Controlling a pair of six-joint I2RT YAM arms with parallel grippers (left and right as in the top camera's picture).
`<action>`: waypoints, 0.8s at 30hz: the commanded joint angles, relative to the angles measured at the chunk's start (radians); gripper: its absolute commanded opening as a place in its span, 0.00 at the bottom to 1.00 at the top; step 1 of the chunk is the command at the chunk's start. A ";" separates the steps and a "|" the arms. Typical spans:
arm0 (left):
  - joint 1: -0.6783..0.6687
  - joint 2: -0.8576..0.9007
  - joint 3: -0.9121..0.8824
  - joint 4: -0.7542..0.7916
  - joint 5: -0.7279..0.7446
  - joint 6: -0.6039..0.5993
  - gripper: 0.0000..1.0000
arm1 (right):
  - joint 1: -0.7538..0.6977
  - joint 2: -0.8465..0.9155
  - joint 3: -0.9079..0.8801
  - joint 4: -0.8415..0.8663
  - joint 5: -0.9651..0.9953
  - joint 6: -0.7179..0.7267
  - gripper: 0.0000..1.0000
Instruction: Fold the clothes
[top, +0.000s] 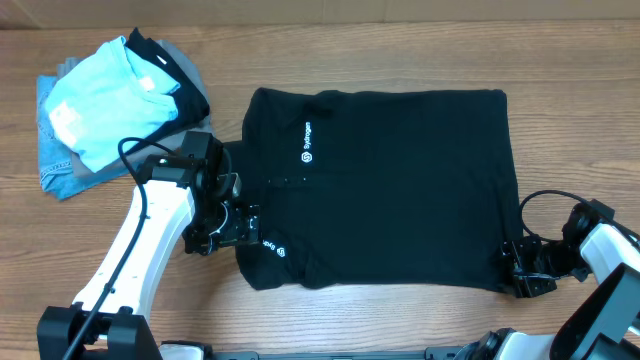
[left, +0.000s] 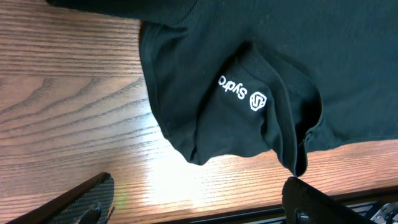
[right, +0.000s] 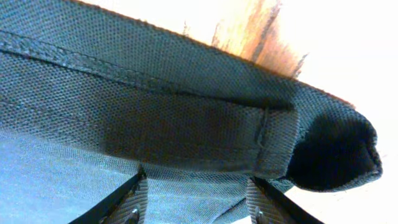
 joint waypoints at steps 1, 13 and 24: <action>-0.008 0.003 -0.005 0.004 0.015 -0.021 0.90 | -0.013 0.036 -0.010 0.057 0.119 -0.100 0.56; -0.008 0.003 -0.005 0.011 0.014 -0.021 0.92 | -0.037 -0.010 0.094 -0.100 0.112 -0.135 0.63; -0.008 0.003 -0.005 0.045 0.015 -0.013 0.98 | -0.097 -0.010 -0.032 -0.019 0.092 -0.128 0.63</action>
